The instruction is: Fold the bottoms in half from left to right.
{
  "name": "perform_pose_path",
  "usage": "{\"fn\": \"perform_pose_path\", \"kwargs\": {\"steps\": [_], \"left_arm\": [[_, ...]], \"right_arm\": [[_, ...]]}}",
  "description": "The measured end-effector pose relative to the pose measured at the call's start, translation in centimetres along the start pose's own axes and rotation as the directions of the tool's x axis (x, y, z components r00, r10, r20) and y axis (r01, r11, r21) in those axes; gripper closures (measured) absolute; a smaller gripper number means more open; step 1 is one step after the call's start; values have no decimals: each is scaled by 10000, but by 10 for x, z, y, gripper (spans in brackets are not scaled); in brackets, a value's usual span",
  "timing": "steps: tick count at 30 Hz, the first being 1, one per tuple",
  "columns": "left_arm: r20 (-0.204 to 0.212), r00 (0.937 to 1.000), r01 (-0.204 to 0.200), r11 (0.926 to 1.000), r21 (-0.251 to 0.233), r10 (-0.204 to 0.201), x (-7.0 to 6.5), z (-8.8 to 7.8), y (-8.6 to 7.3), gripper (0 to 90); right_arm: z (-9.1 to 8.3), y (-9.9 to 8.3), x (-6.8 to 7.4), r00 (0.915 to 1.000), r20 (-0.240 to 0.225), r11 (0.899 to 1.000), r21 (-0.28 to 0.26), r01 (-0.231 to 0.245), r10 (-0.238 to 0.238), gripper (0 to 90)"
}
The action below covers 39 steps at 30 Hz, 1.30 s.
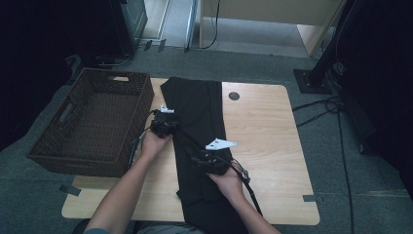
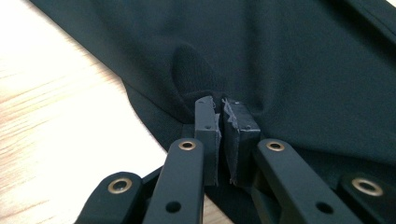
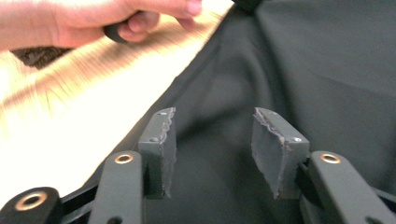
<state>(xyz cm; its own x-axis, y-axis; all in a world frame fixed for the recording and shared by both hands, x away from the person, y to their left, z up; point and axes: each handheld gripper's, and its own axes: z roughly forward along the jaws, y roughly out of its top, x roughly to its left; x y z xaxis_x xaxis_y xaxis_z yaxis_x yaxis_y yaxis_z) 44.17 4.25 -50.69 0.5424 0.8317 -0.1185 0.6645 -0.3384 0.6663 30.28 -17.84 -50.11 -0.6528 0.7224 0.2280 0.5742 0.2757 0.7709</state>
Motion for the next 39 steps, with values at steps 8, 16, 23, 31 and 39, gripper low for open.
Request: {"fn": "perform_pose_path", "kwargs": {"steps": [8, 16, 23, 31, 39], "left_arm": [[-3, 10000, -39, 10000, 40, 39, -1, 0, 0, 826], [194, 9997, 160, 9997, 199, -164, 0, -4, 1, 795], [114, 9996, -259, 9993, 260, 256, -6, -4, 0, 757], [-314, 9971, -693, 9975, 102, 696, -12, -3, -4, 780], [45, 9998, -171, 9999, 16, 171, -7, -4, -5, 774]], "right_arm": [[34, 4, 10, 9961, 578, 9950, 782, 622, -668, 816], [41, 6, 32, 9961, -336, 9917, 969, 845, -816, 900], [44, 0, 54, 9897, -932, 9864, 1129, 1191, -1088, 900], [23, 9, 28, 9971, -337, 9974, 202, 686, -679, 678], [-1, 16, -47, 9855, 1685, 9996, -209, -170, 203, 593]]}}
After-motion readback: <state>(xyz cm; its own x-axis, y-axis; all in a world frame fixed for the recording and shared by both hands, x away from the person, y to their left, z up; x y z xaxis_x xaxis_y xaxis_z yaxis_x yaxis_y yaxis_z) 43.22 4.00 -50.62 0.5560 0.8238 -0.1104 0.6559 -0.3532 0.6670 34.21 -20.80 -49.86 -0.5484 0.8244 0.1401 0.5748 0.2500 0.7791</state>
